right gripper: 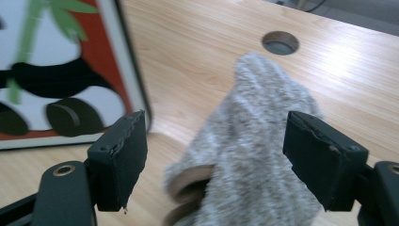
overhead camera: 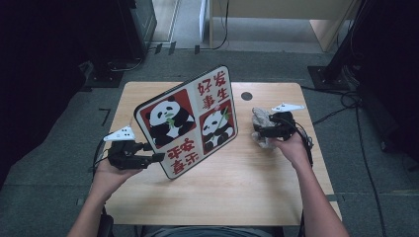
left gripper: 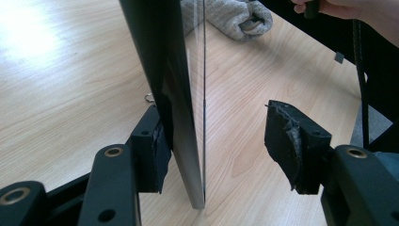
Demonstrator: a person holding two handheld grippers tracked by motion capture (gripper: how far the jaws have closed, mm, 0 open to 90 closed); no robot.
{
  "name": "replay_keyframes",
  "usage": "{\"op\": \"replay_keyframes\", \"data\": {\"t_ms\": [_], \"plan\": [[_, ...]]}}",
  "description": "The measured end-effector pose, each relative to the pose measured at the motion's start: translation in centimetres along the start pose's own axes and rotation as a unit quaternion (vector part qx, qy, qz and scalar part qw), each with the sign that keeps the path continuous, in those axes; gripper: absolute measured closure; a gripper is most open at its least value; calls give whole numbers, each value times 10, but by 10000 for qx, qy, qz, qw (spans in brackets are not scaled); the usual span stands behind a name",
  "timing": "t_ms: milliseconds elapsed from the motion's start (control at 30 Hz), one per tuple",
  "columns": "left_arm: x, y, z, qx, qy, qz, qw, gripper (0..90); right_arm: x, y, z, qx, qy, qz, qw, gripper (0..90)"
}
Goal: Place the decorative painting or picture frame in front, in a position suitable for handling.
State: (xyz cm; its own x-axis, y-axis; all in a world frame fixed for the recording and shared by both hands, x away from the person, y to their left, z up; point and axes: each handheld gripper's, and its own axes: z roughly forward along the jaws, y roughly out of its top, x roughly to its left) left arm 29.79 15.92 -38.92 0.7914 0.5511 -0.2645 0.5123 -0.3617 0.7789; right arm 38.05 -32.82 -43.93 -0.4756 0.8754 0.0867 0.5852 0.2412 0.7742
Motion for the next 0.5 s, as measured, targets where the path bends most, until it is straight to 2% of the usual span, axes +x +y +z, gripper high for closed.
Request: {"op": "replay_keyframes", "data": {"t_ms": [133, 333, 500], "plan": [[2, -2, -2, -105, -85, -117, 9998, 444, -7, -2, 12, 130, -178, 18, 9998, 227], [1, -2, -2, -136, -29, -124, 9998, 460, -9, -6, 32, 391, -182, 160, 9989, 217], [1, -3, -2, -198, 50, -122, 9997, 489, -8, -10, 40, 546, -475, 167, 9972, 240]]}}
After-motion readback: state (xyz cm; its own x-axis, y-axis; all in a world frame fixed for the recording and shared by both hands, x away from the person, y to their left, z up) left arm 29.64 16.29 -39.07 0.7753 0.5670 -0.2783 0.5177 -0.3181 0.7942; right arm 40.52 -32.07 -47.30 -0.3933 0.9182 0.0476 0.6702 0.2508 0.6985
